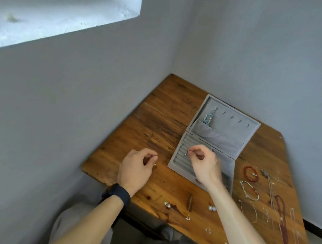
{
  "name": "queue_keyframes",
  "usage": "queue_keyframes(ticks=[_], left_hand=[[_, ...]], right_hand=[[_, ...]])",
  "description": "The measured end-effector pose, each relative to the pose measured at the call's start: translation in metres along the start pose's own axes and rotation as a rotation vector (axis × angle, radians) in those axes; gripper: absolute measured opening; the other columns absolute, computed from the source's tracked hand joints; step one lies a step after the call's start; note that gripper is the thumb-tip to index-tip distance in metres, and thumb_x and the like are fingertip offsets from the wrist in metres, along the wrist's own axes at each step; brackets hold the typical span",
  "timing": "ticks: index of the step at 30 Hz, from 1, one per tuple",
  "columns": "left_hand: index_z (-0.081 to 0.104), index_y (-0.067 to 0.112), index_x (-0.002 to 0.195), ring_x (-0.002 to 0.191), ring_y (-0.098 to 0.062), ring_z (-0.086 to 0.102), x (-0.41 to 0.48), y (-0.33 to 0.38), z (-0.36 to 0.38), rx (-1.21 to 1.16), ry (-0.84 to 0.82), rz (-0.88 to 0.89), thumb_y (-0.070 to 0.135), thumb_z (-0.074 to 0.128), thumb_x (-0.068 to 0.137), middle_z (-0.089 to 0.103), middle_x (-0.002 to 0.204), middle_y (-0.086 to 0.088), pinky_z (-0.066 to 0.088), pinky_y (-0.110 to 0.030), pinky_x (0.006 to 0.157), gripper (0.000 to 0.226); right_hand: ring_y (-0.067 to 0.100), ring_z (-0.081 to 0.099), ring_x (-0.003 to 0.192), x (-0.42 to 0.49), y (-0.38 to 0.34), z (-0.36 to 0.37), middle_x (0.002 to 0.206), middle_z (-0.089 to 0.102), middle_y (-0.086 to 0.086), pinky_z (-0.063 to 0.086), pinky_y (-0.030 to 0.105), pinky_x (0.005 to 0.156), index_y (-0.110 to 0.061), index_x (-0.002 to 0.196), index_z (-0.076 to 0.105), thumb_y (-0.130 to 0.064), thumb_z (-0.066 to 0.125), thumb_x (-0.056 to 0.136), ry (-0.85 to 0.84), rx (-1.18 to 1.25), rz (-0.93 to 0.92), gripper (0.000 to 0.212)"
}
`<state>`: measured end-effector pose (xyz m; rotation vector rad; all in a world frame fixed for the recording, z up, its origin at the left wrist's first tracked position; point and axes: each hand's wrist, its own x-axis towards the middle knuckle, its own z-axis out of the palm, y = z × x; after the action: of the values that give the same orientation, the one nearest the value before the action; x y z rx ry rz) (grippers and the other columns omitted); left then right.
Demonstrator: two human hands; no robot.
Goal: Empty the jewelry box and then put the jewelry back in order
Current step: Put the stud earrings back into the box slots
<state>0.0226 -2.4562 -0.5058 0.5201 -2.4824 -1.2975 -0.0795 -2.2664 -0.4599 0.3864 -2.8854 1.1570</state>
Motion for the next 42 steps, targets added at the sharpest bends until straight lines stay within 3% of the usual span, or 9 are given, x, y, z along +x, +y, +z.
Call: queue_keyframes(ticks=[6, 15, 22, 28, 34, 38, 42], left_hand=[[0.067, 0.042, 0.107, 0.095, -0.002, 0.055, 0.000, -0.001, 0.001, -0.001, -0.001, 0.020, 0.041, 0.061, 0.096, 0.065, 0.096, 0.016, 0.047, -0.024, 0.076, 0.013], [0.070, 0.039, 0.104, 0.091, -0.005, 0.055, 0.001, 0.001, 0.003, 0.021, 0.040, 0.059, 0.038, 0.064, 0.095, 0.060, 0.085, 0.022, 0.046, -0.027, 0.077, 0.011], [0.070, 0.038, 0.104, 0.091, -0.005, 0.055, 0.000, 0.001, 0.003, 0.024, 0.047, 0.077, 0.038, 0.064, 0.095, 0.068, 0.086, 0.016, 0.046, -0.027, 0.079, 0.012], [0.071, 0.039, 0.106, 0.092, -0.004, 0.054, 0.000, 0.001, 0.002, 0.032, 0.050, 0.079, 0.039, 0.063, 0.095, 0.065, 0.085, 0.018, 0.044, -0.025, 0.079, 0.014], [0.072, 0.038, 0.107, 0.090, -0.005, 0.055, 0.000, 0.002, 0.002, 0.057, 0.044, 0.088, 0.037, 0.065, 0.094, 0.039, 0.074, 0.033, 0.042, -0.024, 0.079, 0.015], [0.072, 0.039, 0.108, 0.093, -0.003, 0.054, -0.001, 0.001, 0.001, 0.043, 0.026, 0.087, 0.034, 0.064, 0.094, 0.051, 0.079, 0.030, 0.046, -0.026, 0.082, 0.017], [0.071, 0.042, 0.110, 0.098, 0.000, 0.053, -0.002, 0.000, 0.000, -0.004, 0.001, 0.071, 0.034, 0.062, 0.094, 0.066, 0.098, 0.025, 0.049, -0.028, 0.086, 0.020]], right_hand=[[0.008, 0.062, 0.086, 0.035, -0.004, 0.007, 0.083, 0.063, -0.022, 0.044, 0.024, 0.070, -0.039, 0.092, 0.064, -0.027, 0.064, 0.095, 0.053, -0.101, 0.037, 0.012], [0.018, 0.065, 0.096, 0.067, -0.007, 0.009, 0.088, 0.067, -0.012, 0.046, 0.028, 0.078, -0.038, 0.088, 0.067, -0.032, 0.065, 0.091, -0.025, -0.220, 0.120, 0.007], [0.027, 0.066, 0.105, 0.071, -0.006, 0.013, 0.109, 0.074, -0.002, 0.056, 0.038, 0.086, -0.034, 0.103, 0.074, -0.033, 0.060, 0.093, -0.039, -0.345, 0.128, 0.017], [0.028, 0.068, 0.102, 0.081, -0.010, 0.011, 0.107, 0.075, -0.002, 0.054, 0.033, 0.081, -0.036, 0.102, 0.073, -0.034, 0.064, 0.093, -0.009, -0.415, 0.139, 0.013], [0.027, 0.067, 0.105, 0.079, -0.010, 0.013, 0.107, 0.074, -0.004, 0.057, 0.040, 0.088, -0.036, 0.102, 0.071, -0.041, 0.066, 0.092, 0.027, -0.436, 0.151, 0.012], [0.028, 0.066, 0.106, 0.077, -0.010, 0.014, 0.108, 0.075, -0.003, 0.056, 0.039, 0.088, -0.036, 0.102, 0.071, -0.039, 0.065, 0.092, 0.047, -0.396, 0.161, 0.012], [0.019, 0.066, 0.101, 0.061, -0.013, 0.002, 0.100, 0.072, -0.010, 0.046, 0.028, 0.077, -0.033, 0.103, 0.070, -0.033, 0.064, 0.094, 0.120, -0.162, 0.134, 0.011]])
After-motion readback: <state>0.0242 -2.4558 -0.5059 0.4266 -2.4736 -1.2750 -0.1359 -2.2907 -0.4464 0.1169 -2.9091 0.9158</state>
